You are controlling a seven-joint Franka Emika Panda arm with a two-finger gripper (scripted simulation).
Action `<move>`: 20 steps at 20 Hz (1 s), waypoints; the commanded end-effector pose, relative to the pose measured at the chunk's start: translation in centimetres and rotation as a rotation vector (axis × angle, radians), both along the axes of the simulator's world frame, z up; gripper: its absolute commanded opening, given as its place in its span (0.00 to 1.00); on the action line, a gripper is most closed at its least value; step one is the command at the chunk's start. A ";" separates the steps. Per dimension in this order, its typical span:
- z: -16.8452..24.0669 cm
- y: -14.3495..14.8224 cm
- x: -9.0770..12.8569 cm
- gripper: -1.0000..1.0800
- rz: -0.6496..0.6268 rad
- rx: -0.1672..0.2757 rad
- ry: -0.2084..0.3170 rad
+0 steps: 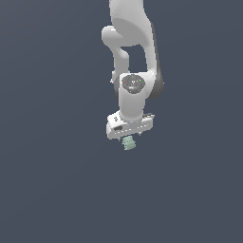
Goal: Pick up the object and move it to a goal position.
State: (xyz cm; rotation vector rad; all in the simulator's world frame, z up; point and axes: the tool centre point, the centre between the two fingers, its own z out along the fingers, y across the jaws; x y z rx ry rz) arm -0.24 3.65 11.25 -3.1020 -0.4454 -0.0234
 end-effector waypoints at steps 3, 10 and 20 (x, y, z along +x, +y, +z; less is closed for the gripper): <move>-1.4 0.2 -0.5 0.96 0.066 -0.008 0.009; -1.9 0.2 -0.7 0.96 0.084 -0.010 0.013; -5.8 0.2 -0.8 0.96 0.088 -0.010 0.013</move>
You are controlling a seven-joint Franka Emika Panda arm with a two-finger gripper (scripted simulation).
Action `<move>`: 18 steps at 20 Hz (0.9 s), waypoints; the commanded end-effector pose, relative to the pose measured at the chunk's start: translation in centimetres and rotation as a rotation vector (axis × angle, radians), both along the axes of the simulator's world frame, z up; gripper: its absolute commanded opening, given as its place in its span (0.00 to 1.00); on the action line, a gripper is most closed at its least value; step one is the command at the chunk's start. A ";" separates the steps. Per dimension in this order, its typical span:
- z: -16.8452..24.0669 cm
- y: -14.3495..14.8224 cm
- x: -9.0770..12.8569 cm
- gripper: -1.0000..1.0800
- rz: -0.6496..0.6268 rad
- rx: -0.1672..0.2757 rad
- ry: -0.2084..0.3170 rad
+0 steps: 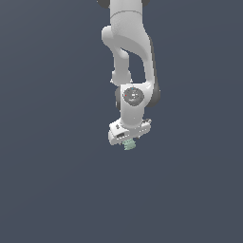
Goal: Pick up the object and move it to a goal position.
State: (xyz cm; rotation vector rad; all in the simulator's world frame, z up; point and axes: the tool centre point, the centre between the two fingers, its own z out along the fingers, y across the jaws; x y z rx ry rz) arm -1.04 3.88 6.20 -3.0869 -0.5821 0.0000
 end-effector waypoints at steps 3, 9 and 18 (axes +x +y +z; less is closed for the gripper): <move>-1.6 0.0 0.0 0.96 0.002 0.000 0.000; -1.9 0.0 0.1 0.00 0.002 0.000 0.000; -1.8 0.0 0.1 0.00 0.002 0.000 0.000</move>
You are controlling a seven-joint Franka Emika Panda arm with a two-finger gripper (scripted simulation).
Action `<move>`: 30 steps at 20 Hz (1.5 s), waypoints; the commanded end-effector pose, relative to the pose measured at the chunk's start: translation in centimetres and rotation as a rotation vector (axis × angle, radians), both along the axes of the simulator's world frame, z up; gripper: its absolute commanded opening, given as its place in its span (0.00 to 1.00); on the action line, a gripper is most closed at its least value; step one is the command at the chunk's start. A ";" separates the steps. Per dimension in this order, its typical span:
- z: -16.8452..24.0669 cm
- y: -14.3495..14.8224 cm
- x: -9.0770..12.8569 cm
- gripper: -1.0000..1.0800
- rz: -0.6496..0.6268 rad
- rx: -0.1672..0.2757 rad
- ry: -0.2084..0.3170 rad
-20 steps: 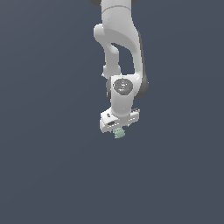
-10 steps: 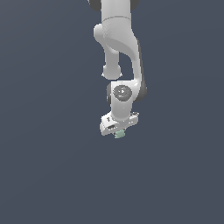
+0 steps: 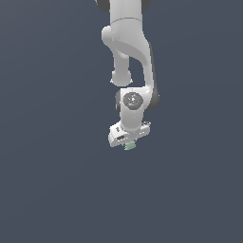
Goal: Pick up the object and move it to a goal position.
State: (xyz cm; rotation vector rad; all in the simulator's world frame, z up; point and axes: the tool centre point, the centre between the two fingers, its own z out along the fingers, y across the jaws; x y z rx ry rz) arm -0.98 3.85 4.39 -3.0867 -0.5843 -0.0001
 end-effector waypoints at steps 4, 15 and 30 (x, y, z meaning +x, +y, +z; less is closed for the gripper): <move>0.2 0.9 -0.4 0.00 0.000 0.000 0.000; 2.4 8.7 -4.2 0.00 0.000 -0.001 0.000; 3.8 13.9 -6.4 0.00 0.000 -0.001 0.000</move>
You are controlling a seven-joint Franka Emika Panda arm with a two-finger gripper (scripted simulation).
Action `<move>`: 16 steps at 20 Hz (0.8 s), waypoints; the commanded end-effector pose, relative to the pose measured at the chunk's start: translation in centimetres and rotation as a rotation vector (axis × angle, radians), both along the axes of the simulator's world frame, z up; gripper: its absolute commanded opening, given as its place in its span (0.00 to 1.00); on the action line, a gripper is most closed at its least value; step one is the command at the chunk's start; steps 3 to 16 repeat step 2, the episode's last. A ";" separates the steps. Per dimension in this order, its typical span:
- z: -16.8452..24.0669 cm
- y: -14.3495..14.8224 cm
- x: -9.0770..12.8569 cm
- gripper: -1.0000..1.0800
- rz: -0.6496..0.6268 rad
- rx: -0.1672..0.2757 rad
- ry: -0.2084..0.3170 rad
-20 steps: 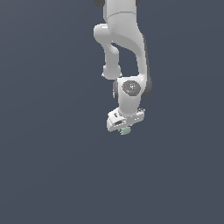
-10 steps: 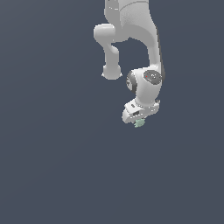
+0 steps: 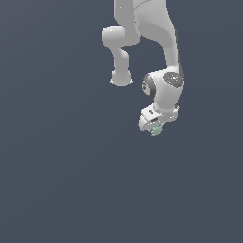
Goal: Pick up the object and move it to a goal position.
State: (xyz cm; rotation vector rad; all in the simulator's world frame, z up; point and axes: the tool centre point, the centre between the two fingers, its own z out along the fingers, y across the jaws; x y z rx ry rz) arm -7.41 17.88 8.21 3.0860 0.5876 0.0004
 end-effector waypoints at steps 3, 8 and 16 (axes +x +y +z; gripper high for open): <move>-0.1 -0.2 0.2 0.00 -0.002 0.000 0.000; -0.1 -0.2 0.2 0.00 -0.002 0.000 0.000; -0.1 -0.2 0.2 0.00 -0.002 0.000 0.000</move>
